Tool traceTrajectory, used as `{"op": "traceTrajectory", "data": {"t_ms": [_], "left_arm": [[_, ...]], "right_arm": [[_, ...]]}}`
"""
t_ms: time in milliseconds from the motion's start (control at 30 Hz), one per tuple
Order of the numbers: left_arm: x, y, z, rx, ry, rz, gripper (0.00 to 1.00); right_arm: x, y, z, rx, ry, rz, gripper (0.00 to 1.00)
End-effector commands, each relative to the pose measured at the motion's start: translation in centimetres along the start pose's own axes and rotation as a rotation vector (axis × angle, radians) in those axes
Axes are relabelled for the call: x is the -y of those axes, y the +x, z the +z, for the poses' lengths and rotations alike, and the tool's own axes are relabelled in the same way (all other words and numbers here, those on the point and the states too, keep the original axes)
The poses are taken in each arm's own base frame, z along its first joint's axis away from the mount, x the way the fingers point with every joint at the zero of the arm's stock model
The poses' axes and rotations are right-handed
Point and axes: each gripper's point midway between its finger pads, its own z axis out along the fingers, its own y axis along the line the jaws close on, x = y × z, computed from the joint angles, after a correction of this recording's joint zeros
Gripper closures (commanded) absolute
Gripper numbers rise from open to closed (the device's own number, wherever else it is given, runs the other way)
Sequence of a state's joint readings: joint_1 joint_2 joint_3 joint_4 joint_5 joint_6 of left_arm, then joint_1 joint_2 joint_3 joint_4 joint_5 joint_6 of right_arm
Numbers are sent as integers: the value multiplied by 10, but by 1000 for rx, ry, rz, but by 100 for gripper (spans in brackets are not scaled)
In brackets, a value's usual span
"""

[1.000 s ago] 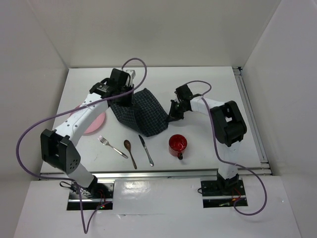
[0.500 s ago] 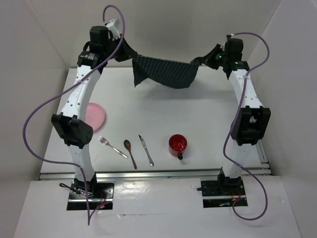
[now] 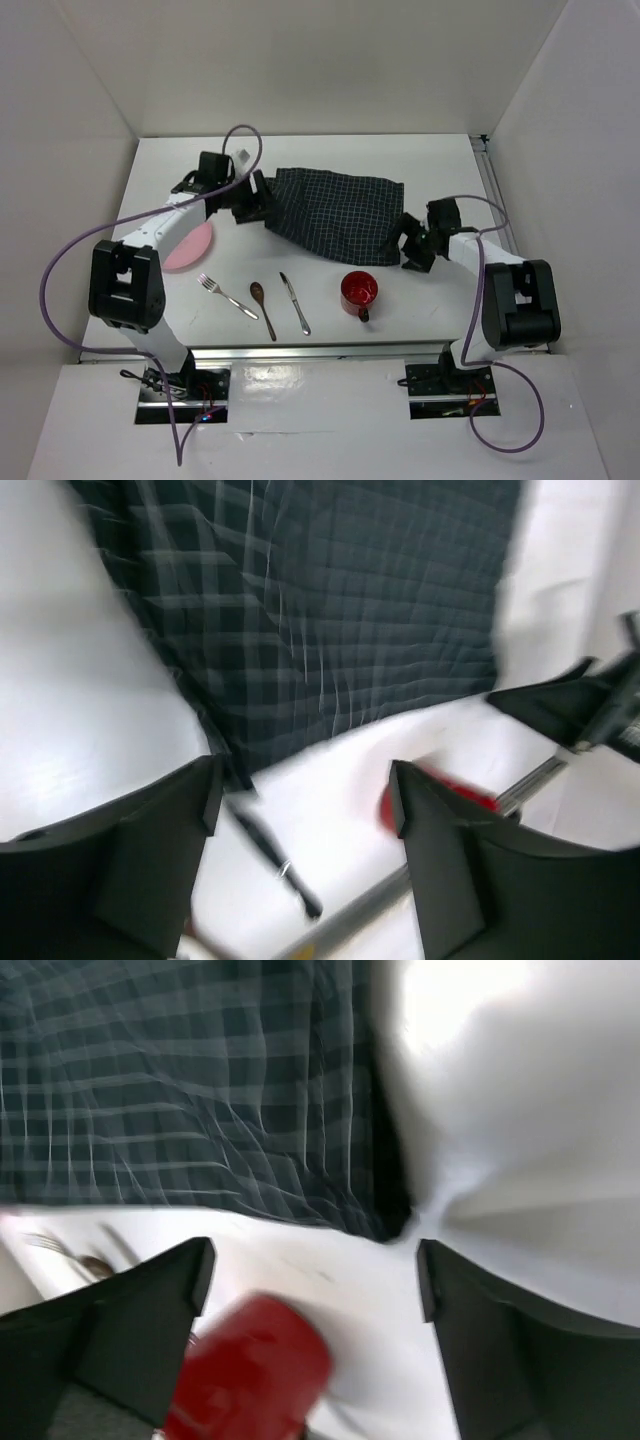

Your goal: Set the dinner table for one person

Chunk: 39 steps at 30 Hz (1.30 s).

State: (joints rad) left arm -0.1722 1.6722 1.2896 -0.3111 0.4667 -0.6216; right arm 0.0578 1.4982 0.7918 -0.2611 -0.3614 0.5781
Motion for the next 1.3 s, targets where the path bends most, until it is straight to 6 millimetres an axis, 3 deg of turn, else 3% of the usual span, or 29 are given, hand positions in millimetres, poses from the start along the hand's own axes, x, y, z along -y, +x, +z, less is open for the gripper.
{"op": "traceTrajectory", "data": {"t_ms": [0, 100, 200, 233, 300, 367, 400, 433, 500, 533, 600, 667, 700, 733, 767, 800, 833, 867, 900, 933, 967, 1033, 1067, 1167, 1267], "left_arm": [[-26, 18, -4, -44, -104, -9, 13], [-35, 8, -12, -34, -184, -2, 12], [-17, -28, -34, 75, -236, 41, 20], [-17, -35, -36, 98, -249, 47, 34], [-2, -41, -39, 117, -256, 86, 54], [1, -40, -30, 96, -262, 94, 77], [-7, -28, -14, 36, -293, 99, 80], [-2, -37, -10, 43, -301, 117, 80], [-11, -43, 3, 37, -355, 118, 83], [-14, -46, 18, 15, -380, 119, 83], [-18, -52, 33, -6, -392, 112, 89], [-25, -57, 52, -42, -413, 101, 88], [-28, -57, 57, -55, -420, 97, 82], [-25, -63, 58, -52, -418, 98, 67], [-35, -58, 59, -79, -441, 81, 63], [-35, -54, 58, -92, -438, 77, 62], [-39, -53, 50, -92, -445, 67, 55], [-51, -35, 49, -126, -464, 56, 43], [-44, -39, 31, -91, -449, 70, 40], [-47, -40, 28, -70, -433, 76, 37], [-60, -16, 27, -122, -447, 58, 37], [-62, -7, 16, -126, -429, 56, 37], [-77, 9, 14, -164, -455, 34, 37], [-102, 31, 11, -186, -519, -11, 43], [-112, 36, 3, -169, -534, -66, 46]], "right_arm": [[1, -5, -6, 53, 18, -55, 0], [2, -16, -14, 83, 67, -73, 0], [-23, -56, -32, 176, 68, -114, 0], [-28, -65, -37, 197, 67, -119, 0], [-33, -74, -35, 192, 71, -128, 5], [-46, -89, -37, 215, 57, -135, 8], [-41, -88, -29, 186, 75, -126, 10], [-42, -91, -26, 184, 77, -125, 12], [-46, -99, -22, 180, 80, -124, 24], [-37, -100, -13, 156, 102, -107, 31], [-45, -110, -10, 156, 92, -118, 49], [-41, -115, -2, 131, 104, -102, 58], [-41, -117, 1, 129, 105, -101, 61], [-33, -111, 8, 98, 125, -90, 61], [-36, -117, 5, 107, 111, -87, 61], [-33, -112, 10, 79, 114, -80, 58], [-31, -109, 10, 70, 120, -91, 42], [-26, -105, 12, 58, 127, -100, 32], [-21, -101, 13, 50, 144, -95, 27], [-16, -100, 9, 54, 147, -97, 26], [-7, -86, 10, 27, 164, -87, 23], [-3, -73, 9, 5, 153, -82, 23], [6, -64, 6, 1, 161, -72, 23], [7, -47, 1, -19, 131, -60, 23], [12, -30, -2, -34, 118, -37, 23]]}}
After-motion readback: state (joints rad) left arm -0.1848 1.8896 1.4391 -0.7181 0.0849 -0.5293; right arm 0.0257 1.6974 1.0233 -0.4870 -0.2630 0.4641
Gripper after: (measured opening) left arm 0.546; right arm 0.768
